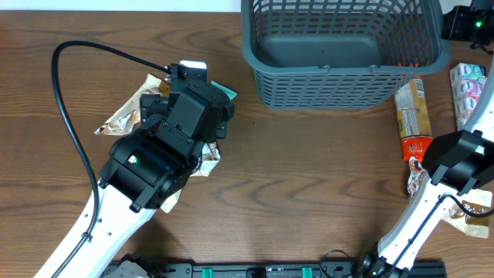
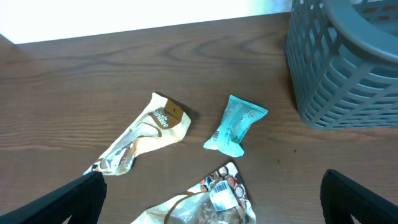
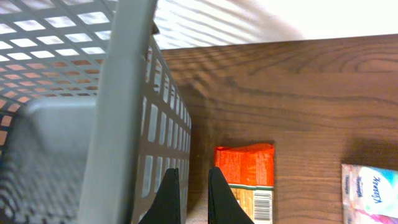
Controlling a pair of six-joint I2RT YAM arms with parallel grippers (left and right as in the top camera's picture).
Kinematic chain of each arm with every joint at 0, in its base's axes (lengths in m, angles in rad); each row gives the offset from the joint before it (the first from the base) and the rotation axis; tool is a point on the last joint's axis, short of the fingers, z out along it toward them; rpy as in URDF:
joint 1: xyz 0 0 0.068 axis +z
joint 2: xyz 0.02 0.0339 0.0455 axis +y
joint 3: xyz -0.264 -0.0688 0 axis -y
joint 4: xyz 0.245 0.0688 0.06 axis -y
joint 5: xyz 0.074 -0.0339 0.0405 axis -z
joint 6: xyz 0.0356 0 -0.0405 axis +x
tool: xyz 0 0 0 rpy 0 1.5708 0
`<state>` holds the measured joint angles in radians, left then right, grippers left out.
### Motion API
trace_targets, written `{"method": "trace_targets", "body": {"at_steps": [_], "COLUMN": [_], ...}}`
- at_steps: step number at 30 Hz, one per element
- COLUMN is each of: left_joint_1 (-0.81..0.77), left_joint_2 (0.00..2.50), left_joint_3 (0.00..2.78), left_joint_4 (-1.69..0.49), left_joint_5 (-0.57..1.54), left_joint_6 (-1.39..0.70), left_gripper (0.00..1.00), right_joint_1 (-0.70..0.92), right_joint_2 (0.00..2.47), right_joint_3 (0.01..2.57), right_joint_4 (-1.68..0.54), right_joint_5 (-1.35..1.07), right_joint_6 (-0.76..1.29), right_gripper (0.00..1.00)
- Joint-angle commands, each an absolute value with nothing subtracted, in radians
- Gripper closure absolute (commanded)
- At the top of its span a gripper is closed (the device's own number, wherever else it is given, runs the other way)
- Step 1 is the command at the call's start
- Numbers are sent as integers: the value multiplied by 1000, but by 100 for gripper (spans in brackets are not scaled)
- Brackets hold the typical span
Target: Pack container
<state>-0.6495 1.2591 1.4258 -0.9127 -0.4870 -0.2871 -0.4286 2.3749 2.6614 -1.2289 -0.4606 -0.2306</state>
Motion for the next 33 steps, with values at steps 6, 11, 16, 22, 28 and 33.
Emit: {"method": "trace_targets", "body": {"at_steps": [6,11,16,22,28,33], "left_joint_1": [-645,-645,-645,-645,-645,-645], "left_joint_2": [1251,1251,1251,1252,1254,1254], "left_joint_3": [1424,1424,1424,1424,1424,1424], "left_joint_4": [-916,-916,-916,-916,-916,-915], "left_joint_5": [-510,-510,-510,-510,-510,-510], "left_joint_6": [-281,-281,-281,-281,-281,-281], "left_gripper": [1,1,1,1,1,1], "right_joint_1": [-393,-390,-389,-384,-381,-377], "right_joint_2": [2375,2375,2375,2375,2375,2375], "right_joint_3": [2666,2666,2666,2666,2666,2666], "right_joint_4": [-1222,-1221,-1222,-1218,-1211,-1209], "right_joint_5": [-513,-514,-514,-525,-528,-532], "right_joint_6": [-241,-241,-241,-241,-241,-241], "right_gripper": [98,98,98,98,98,98]}}
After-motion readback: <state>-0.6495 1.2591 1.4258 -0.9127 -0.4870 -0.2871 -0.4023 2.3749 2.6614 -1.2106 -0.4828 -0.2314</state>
